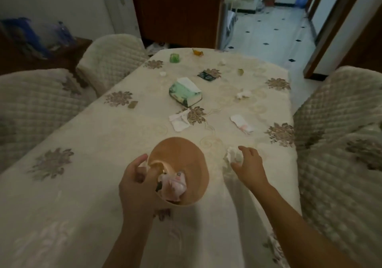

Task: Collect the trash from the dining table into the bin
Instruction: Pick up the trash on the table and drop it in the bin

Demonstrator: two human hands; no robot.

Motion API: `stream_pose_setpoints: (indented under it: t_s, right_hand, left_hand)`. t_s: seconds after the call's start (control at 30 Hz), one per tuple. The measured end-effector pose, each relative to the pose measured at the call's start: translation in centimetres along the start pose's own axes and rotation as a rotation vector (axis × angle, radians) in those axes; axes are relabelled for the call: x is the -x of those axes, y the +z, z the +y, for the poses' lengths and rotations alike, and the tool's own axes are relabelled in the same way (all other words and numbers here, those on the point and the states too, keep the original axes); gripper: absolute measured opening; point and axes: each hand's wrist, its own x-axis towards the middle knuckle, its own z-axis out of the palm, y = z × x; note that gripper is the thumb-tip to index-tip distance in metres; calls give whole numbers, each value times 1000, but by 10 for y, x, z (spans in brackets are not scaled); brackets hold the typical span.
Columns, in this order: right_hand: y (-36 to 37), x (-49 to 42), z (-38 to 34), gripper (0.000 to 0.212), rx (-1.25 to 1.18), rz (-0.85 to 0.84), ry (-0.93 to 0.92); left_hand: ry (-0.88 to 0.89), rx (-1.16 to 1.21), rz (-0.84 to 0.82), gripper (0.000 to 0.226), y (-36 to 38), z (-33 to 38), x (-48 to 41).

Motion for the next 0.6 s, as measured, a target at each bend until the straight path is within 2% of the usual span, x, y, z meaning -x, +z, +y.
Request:
stream_pose_setpoints:
  t_s: [0.13,0.27,0.37,0.4,0.5,0.6]
  right_hand:
    - [31,-28,11,61,73,-157,5]
    - [47,-41,16,50,197,-211,-64]
    - [49,-40,20,26,209,-153,-147]
    - [50,-40,22,24,201,-134,-170]
    - [48,-42,25,36,79,-70,-168]
    - [39,-43,14,30,-77,-3,-110]
  left_hand:
    - [-5,-34,91,23,7,-3,-4]
    - [-25,-12,136,23,10,1,-6]
    - [-17,-33,147,23,12,2,-6]
    - [-12,-41,147,23,12,3,-6]
    - [10,-62,138,22,15,4,-6]
    - [23,-65,119,21,16,5,-5]
